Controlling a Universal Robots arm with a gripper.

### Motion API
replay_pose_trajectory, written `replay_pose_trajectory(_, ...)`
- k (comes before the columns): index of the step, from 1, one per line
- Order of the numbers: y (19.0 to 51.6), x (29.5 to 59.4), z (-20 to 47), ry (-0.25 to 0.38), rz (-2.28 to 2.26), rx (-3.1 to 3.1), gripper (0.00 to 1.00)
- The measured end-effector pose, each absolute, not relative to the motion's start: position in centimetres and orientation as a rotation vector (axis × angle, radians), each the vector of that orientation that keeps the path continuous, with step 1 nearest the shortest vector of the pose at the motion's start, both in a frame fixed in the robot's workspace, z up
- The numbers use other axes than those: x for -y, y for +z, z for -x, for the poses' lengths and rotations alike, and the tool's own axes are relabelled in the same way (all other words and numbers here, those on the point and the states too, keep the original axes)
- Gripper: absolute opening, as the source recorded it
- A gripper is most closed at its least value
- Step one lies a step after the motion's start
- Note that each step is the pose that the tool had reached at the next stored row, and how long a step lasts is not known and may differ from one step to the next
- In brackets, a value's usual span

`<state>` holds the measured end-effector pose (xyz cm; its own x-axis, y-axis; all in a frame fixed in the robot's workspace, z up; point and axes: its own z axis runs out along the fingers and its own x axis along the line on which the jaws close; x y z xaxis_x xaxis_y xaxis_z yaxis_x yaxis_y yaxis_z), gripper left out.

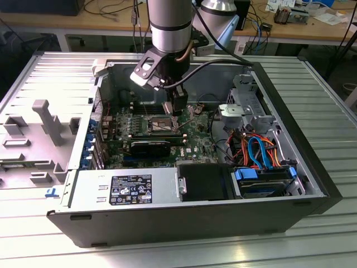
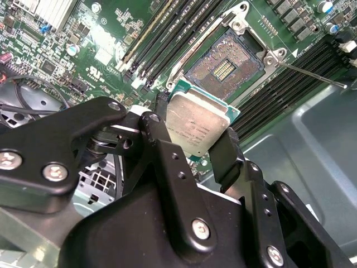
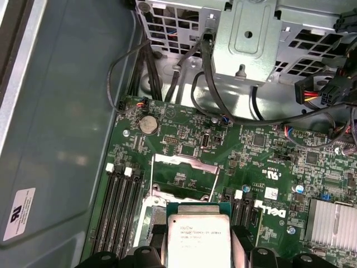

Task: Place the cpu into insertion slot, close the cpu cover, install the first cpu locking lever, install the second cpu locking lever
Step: 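Place the cpu into insertion slot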

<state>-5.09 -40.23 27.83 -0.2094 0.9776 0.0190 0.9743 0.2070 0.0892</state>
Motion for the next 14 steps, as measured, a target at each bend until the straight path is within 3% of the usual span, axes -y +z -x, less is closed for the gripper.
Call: replay_pose_trajectory(14,27.66,40.23,5.09,0.125,-1.974,-2.386,0.55)
